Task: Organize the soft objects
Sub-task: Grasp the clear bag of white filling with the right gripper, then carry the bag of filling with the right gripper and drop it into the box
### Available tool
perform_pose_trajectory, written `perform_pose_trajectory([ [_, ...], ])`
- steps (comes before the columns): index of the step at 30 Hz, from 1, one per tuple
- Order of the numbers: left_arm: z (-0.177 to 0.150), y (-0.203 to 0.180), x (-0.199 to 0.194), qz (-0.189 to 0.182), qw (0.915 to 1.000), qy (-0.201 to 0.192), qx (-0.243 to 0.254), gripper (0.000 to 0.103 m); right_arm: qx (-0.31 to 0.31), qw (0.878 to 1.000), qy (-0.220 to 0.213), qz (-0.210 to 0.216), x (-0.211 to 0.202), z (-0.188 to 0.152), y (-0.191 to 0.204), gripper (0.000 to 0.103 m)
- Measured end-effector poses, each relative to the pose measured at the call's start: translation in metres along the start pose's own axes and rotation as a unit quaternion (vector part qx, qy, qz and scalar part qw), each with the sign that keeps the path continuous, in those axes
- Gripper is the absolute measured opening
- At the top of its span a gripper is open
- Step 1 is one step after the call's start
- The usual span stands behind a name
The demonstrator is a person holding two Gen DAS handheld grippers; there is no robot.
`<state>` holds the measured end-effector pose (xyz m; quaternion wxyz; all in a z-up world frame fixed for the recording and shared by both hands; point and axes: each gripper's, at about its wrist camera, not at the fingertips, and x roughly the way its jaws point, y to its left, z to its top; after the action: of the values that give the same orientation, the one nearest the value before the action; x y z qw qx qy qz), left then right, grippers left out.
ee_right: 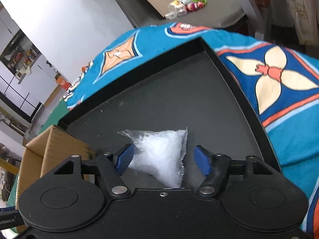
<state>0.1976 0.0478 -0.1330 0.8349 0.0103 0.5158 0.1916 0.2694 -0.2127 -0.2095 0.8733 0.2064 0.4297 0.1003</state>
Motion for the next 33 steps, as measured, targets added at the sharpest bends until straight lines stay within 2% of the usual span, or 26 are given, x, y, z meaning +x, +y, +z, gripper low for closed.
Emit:
perform_pose_trajectory([
  [1, 0.0, 0.0, 0.0, -0.001, 1.0, -0.001, 0.0, 0.068, 0.006, 1.0, 0.008, 0.009, 0.001, -0.001, -0.001, 0.046],
  [3, -0.001, 0.001, 0.0, -0.004, 1.0, -0.001, 0.0, 0.068, 0.003, 0.999, 0.017, 0.028, 0.001, -0.004, 0.002, 0.041],
  [4, -0.001, 0.002, 0.0, -0.005, 1.0, -0.001, -0.001, 0.068, -0.008, 1.0, 0.013, 0.024, -0.001, -0.004, 0.005, 0.037],
  [7, -0.002, 0.004, -0.003, -0.008, 1.0, -0.005, -0.001, 0.068, -0.008, 1.0, 0.008, 0.019, -0.007, -0.004, 0.005, 0.034],
  [15, -0.01, 0.012, -0.013, -0.022, 0.9996, -0.014, -0.009, 0.068, -0.01, 1.0, -0.003, 0.028, -0.025, -0.005, 0.008, 0.032],
  [27, -0.018, 0.034, -0.027, -0.047, 0.9976, -0.039, -0.034, 0.068, -0.064, 0.997, -0.036, 0.006, -0.054, -0.012, 0.026, 0.032],
  [33, -0.022, 0.042, -0.029, -0.06, 0.9963, -0.045, -0.042, 0.068, -0.081, 0.996, -0.044, 0.013, -0.064, -0.012, 0.038, 0.032],
])
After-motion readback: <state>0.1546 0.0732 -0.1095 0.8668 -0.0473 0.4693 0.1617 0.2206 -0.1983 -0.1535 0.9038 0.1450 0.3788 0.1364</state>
